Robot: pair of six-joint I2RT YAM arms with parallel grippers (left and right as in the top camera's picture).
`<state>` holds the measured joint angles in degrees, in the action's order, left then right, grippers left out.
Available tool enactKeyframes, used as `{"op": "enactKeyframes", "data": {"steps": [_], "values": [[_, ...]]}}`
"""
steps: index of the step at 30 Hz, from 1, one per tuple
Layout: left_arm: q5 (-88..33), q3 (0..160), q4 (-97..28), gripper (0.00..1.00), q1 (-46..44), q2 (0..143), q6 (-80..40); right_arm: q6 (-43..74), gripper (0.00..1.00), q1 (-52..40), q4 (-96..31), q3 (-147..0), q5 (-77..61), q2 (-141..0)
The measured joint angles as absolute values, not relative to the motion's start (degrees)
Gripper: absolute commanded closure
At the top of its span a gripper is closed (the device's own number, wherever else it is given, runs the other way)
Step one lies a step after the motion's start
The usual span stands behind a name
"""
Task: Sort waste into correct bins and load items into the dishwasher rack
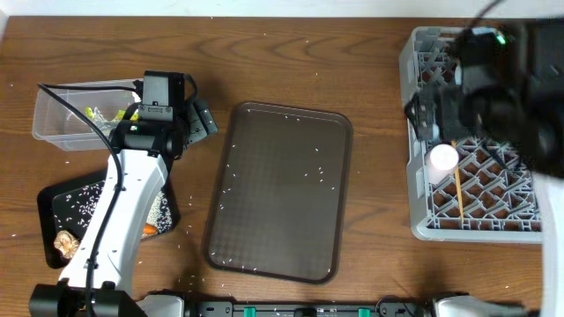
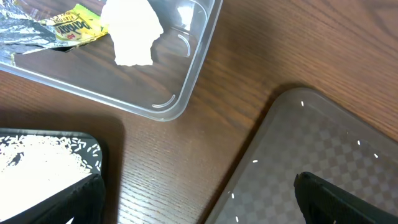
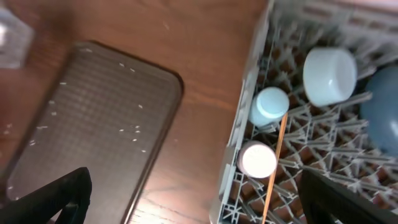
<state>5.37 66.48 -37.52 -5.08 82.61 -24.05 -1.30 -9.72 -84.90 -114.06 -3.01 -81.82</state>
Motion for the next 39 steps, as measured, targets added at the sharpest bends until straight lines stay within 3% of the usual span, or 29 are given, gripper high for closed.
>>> {"op": "enactKeyframes", "data": {"steps": [8,14,17,30,39], "values": [[5.4,66.5,-37.5,0.02,-5.1,82.6,-24.1,-2.6,0.01,-10.6,-92.1,-114.2,-1.3,-71.7],[5.4,66.5,-37.5,0.02,-5.1,82.6,-24.1,-2.8,0.01,-10.6,-91.5,-114.0,-0.2,-69.2],[5.4,66.5,-37.5,0.02,-5.1,82.6,-24.1,-3.1,0.01,-10.6,-85.2,-110.5,0.6,-67.9],[5.3,66.5,-37.6,0.02,-5.1,82.6,-24.1,-5.5,0.01,-0.7,-35.2,-50.7,-2.7,-45.4],[5.4,66.5,-37.5,0.02,-5.1,82.6,-24.1,-5.7,0.01,0.5,-16.5,-20.3,-8.4,-27.4]]}}
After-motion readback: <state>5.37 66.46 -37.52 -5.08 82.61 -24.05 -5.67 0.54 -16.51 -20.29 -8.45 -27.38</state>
